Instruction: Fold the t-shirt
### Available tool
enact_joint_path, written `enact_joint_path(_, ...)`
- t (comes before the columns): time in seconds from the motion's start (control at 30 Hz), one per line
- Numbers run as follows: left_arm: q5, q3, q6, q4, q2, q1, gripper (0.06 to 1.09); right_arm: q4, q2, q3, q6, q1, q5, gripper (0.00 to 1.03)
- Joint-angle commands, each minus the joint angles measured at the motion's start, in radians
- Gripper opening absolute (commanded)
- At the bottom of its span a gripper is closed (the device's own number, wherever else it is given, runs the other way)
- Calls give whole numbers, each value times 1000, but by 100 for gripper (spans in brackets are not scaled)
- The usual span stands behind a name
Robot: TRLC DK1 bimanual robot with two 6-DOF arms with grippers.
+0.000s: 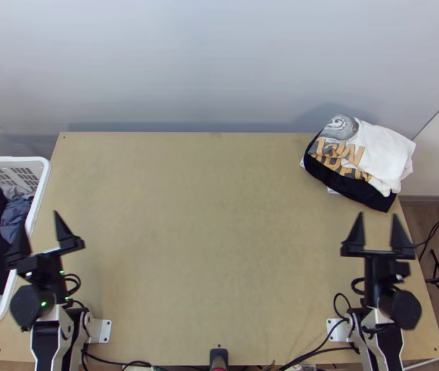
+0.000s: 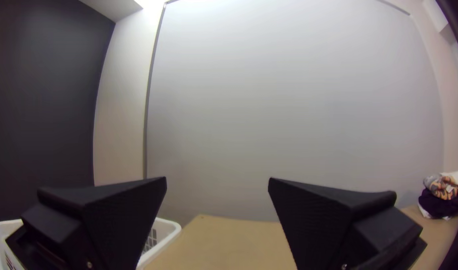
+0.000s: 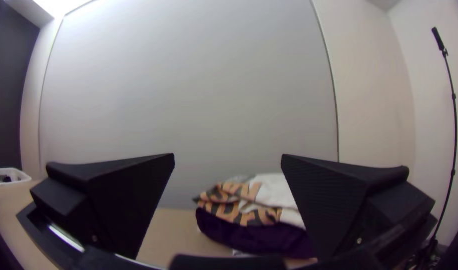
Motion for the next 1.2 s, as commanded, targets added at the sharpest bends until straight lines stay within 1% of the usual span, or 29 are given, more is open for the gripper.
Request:
enact_joint_path(0.0, 13, -119, -43, -91, -15, -26, 105, -319, 2, -26, 0, 14, 0, 99)
enact_joint_path(0.1, 13, -119, -72, -164, -14, -26, 105, -319, -1, -26, 5, -9, -1, 99)
enact_joint_path(0.2, 14, -119, -106, -164, -14, -28, 105, -319, -1, -26, 3, -8, -1, 99)
enact_joint_path(0.33, 16, -117, -81, -170, -10, -20, 105, -319, -1, -26, 3, -8, -1, 99)
enact_joint_path(1.17, 16, -117, -81, -168, -12, -17, 105, -319, -1, -26, 3, -8, -1, 99)
